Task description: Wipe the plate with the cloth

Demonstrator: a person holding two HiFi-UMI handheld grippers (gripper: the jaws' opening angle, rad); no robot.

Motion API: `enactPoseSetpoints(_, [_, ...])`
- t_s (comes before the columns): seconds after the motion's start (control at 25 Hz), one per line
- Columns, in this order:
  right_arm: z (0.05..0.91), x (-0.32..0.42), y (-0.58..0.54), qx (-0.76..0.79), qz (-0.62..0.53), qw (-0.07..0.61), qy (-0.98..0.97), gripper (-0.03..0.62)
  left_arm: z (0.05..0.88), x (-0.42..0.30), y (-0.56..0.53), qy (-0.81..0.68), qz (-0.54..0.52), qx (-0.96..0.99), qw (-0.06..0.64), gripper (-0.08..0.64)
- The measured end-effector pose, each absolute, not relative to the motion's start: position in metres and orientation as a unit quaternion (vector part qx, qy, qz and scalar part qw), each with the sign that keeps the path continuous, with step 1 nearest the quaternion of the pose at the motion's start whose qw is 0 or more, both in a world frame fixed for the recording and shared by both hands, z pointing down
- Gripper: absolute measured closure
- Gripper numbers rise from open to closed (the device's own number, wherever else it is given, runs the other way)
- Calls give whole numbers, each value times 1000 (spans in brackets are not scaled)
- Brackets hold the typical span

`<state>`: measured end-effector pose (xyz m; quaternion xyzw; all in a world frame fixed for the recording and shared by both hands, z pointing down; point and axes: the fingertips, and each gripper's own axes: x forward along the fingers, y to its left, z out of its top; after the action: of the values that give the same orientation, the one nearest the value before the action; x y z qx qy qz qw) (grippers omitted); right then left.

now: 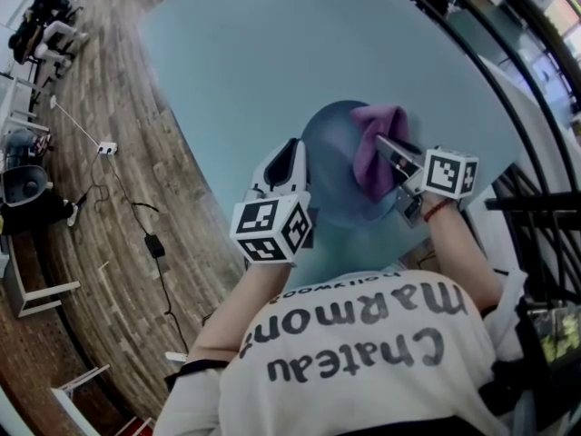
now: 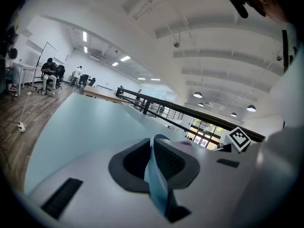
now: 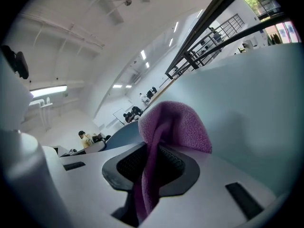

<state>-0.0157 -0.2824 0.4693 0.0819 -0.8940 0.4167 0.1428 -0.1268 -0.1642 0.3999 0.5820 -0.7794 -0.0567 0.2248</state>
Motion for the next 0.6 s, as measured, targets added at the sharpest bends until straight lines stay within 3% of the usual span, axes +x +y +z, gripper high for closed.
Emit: enactPoseSetpoints(0.6, [416,-62,-222,-44,390,133,-910,506,401,-115,-171,-783,-62,575,229,535])
